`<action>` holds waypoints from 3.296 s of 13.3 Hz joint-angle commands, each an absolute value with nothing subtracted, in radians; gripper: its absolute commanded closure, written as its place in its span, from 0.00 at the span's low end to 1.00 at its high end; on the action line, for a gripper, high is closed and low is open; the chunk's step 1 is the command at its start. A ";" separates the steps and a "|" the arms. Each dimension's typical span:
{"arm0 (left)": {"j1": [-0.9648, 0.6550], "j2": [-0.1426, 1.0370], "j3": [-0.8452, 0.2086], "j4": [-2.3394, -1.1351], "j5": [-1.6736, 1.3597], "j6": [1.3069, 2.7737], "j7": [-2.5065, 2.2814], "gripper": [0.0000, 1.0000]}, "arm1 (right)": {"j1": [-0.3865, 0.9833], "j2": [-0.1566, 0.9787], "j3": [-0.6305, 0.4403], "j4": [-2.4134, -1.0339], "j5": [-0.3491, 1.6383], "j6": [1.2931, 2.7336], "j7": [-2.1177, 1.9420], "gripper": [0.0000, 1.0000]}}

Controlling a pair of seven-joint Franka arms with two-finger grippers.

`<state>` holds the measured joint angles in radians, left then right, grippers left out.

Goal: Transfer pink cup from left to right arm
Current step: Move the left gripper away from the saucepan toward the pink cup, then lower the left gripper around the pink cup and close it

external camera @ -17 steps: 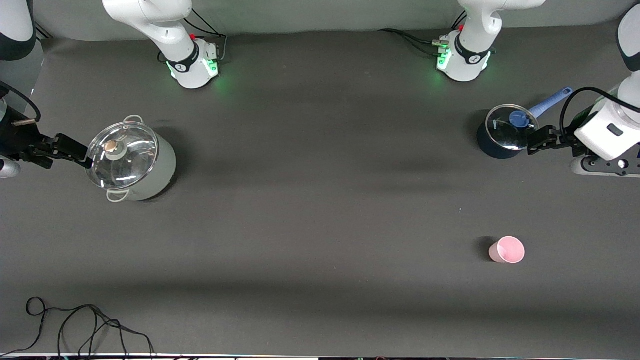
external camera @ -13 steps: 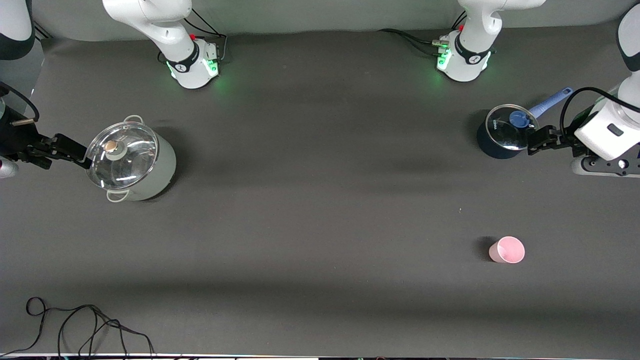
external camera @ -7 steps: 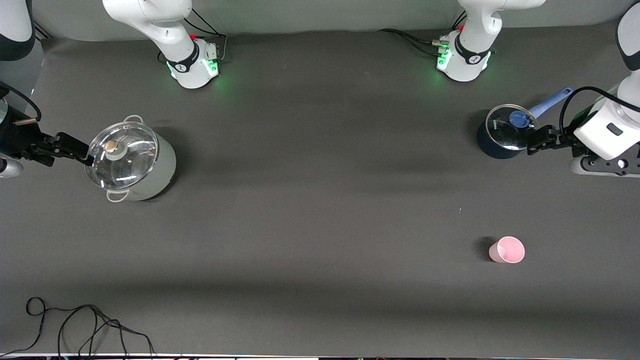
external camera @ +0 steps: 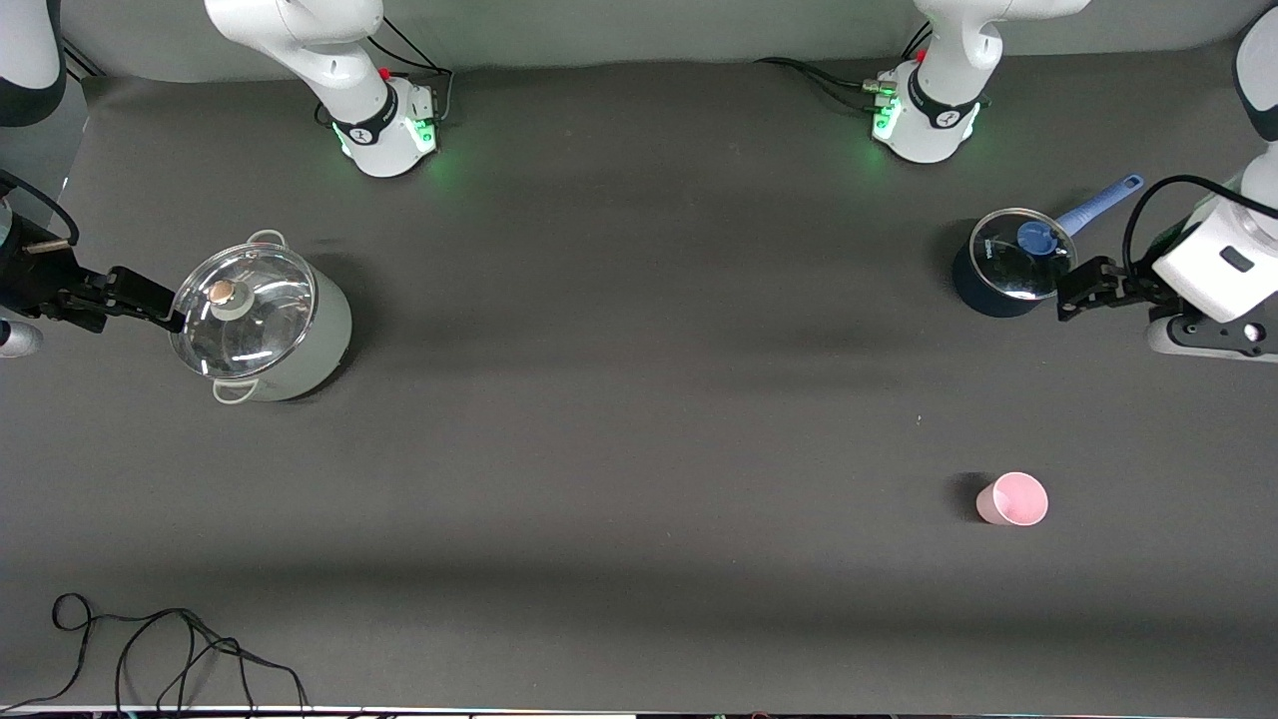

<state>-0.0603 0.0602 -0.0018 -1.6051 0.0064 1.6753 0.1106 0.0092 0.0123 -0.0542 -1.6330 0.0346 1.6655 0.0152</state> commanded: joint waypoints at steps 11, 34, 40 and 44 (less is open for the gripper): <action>0.277 0.320 0.012 -1.491 -0.553 1.816 1.146 0.00 | 0.006 0.017 -0.094 -1.603 0.031 1.647 0.037 0.00; 0.512 0.980 -0.026 -1.549 -1.388 1.775 2.577 0.00 | 0.015 0.017 -0.092 -1.606 0.032 1.626 0.032 0.00; 0.497 1.011 -0.067 -1.557 -1.471 1.789 2.614 0.00 | 0.015 0.017 -0.092 -1.606 0.032 1.626 0.029 0.00; 0.479 1.025 -0.094 -1.559 -1.494 1.813 2.617 0.00 | 0.015 0.017 -0.092 -1.606 0.032 1.626 0.029 0.00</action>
